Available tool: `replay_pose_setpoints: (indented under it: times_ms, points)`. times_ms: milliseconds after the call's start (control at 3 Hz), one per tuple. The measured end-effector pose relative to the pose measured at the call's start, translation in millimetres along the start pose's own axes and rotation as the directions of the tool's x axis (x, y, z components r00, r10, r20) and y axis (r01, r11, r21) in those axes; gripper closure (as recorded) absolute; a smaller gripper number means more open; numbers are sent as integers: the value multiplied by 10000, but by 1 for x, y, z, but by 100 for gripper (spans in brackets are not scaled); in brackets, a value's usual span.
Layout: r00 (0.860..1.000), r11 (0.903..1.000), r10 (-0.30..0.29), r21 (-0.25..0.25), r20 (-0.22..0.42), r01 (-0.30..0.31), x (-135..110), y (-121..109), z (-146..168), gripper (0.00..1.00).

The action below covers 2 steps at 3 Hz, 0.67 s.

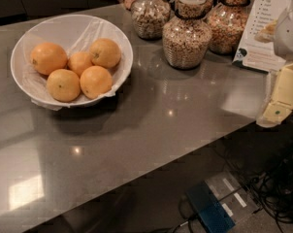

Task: Pick orange from white bowl

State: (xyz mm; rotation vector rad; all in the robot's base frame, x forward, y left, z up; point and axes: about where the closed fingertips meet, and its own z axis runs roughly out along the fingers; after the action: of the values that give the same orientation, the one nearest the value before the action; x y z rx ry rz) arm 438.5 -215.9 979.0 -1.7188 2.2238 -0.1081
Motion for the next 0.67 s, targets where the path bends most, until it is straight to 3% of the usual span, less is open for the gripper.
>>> replay_pose_setpoints:
  times_ms: [333, 667]
  points:
    - [10000, 10000, -6, -1, 8, 6, 0, 0, 0, 0]
    - [9954, 9982, -584, -97, 763, 593, -40, -6, 13, 0]
